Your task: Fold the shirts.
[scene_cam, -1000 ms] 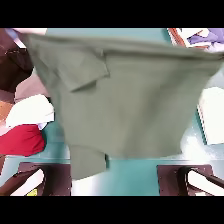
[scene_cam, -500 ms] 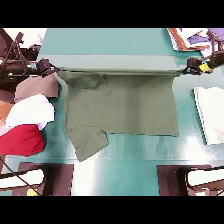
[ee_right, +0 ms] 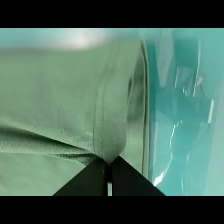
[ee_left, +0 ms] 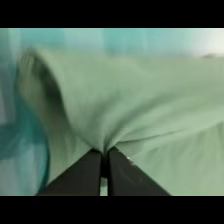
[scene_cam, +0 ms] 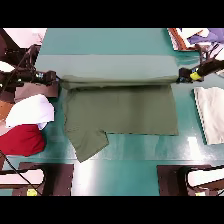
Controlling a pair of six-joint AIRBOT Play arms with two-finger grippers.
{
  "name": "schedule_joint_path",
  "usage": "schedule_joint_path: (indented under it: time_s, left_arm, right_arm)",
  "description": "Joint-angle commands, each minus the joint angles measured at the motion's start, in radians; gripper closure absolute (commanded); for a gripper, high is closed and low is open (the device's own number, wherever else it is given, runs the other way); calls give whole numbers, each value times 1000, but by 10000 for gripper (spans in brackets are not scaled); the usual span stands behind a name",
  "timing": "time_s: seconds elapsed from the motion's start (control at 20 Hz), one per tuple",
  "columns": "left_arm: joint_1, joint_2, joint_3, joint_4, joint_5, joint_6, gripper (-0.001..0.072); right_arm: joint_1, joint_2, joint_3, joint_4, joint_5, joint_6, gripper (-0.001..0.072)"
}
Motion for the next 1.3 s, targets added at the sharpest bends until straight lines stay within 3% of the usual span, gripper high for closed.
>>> schedule_joint_path:
  time_s: [0.0, 0.15, 0.35, 0.45, 0.55, 0.65, 0.7, 0.85, 1.0, 1.15, 1.25]
  left_arm:
    - [-1, -2, -66, 78, 33, -21, 679]
    - [-1, -2, -95, 78, 101, -15, 679]
    - [-1, -2, -95, 76, 59, -16, 675]
    - [-1, -2, -95, 74, 36, -22, 367]
    - [-1, -2, -95, 73, 21, -24, 359]
    - [0, -2, -89, 75, -6, -27, 358]
    - [5, 0, -77, 80, -44, -38, 358]
    - [24, 40, -58, 148, -198, -76, 359]
    - [24, 164, -160, 253, -278, -134, 359]
    - [24, 340, -373, 241, -292, -209, 358]
    - [14, 444, -523, 227, -298, -211, 357]
  right_arm:
    - [18, 47, -161, -18, -99, 23, 696]
    - [34, 45, -222, 9, -135, 25, 695]
    - [42, 45, -235, 35, -148, 26, 694]
    - [42, 45, -221, 35, -133, 26, 693]
    - [43, 45, -206, 36, -105, 26, 650]
    - [42, 45, -188, 35, -61, 26, 289]
    - [35, 46, -175, 33, -17, 25, 258]
    - [2, 82, -178, 31, 126, -11, 260]
    - [-40, 218, -323, 35, 124, -13, 260]
    - [-50, 349, -462, 32, 117, -26, 260]
    - [-50, 424, -540, 36, 80, -38, 260]
